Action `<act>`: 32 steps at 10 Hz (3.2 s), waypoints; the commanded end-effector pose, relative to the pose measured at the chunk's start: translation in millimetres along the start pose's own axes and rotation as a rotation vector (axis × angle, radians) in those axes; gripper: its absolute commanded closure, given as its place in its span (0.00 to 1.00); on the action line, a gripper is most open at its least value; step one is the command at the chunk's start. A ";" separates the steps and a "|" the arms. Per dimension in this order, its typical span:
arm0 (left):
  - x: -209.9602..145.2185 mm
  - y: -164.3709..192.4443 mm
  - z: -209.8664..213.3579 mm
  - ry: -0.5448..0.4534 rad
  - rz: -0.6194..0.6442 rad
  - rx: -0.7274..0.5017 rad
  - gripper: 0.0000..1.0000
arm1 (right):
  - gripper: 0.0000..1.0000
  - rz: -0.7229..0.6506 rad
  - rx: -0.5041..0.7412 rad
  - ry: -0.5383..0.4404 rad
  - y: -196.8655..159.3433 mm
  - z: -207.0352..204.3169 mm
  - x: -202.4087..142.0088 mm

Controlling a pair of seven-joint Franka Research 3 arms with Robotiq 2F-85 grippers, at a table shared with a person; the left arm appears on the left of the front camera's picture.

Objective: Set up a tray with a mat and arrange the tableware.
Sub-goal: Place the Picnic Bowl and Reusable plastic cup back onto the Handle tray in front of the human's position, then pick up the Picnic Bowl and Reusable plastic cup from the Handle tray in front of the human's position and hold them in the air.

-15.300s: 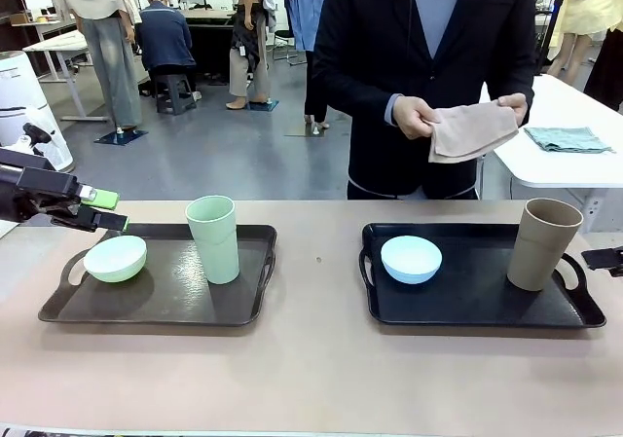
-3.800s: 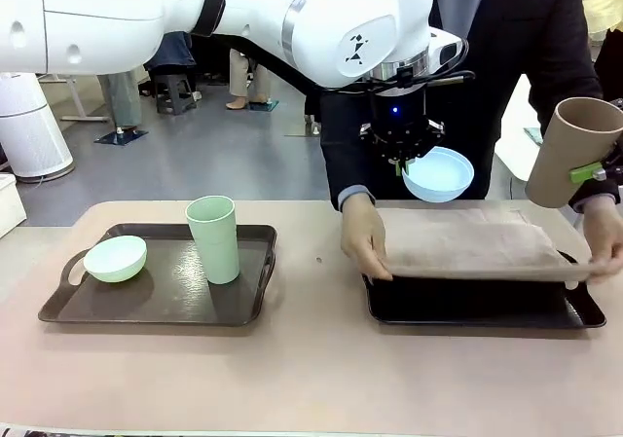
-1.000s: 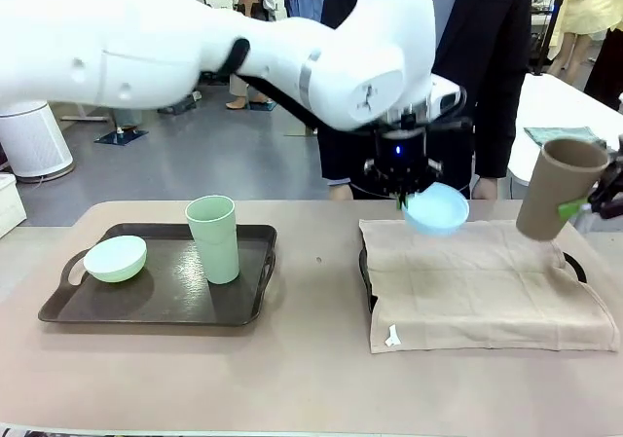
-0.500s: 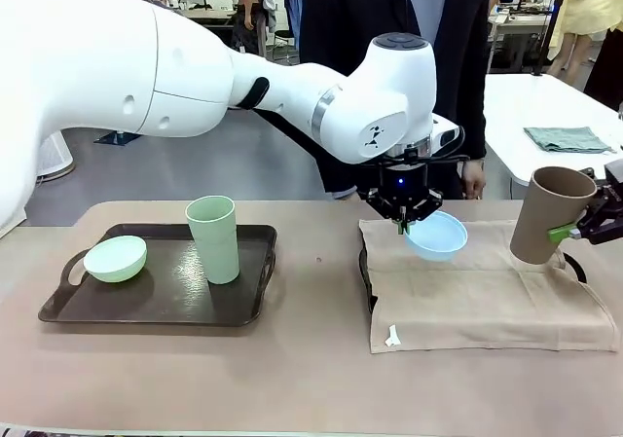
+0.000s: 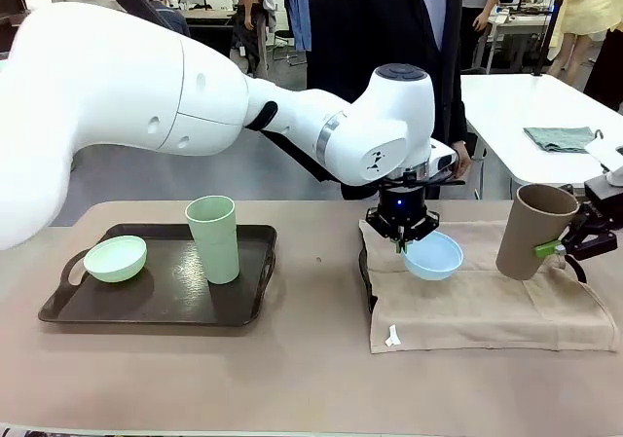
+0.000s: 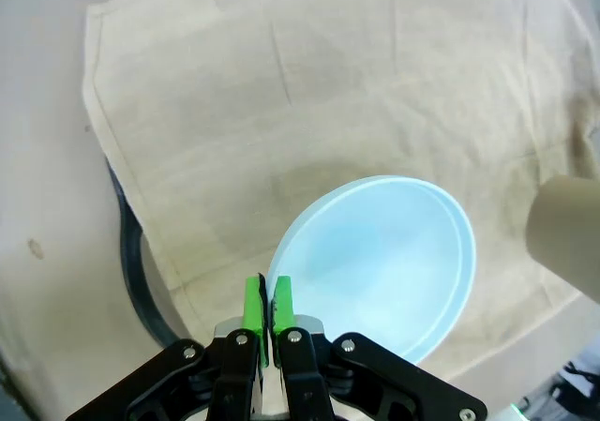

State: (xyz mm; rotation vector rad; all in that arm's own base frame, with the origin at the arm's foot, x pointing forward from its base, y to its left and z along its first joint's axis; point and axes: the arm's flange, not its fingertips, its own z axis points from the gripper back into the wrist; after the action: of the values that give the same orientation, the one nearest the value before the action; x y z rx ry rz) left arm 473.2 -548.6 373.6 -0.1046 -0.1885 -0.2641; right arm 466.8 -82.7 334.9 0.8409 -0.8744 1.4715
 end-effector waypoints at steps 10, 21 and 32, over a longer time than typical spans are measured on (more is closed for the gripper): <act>9.3 5.6 -13.3 0.066 -0.062 -0.060 0.44 | 0.00 -0.032 -0.009 0.168 -14.8 2.9 -31.2; -70.8 59.5 148.4 -0.066 -0.052 0.080 0.00 | 0.00 -0.284 -0.144 0.233 48.7 122.1 96.0; -41.0 40.9 116.5 0.003 -0.064 0.017 0.00 | 0.00 -0.213 -0.161 0.276 42.8 128.5 79.5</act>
State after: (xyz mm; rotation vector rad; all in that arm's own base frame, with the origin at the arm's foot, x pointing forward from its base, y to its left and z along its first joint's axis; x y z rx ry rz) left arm 428.7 -487.3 474.7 -0.0810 -0.1915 -0.3272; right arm 420.6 -163.2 461.9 0.5871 -0.6628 1.2638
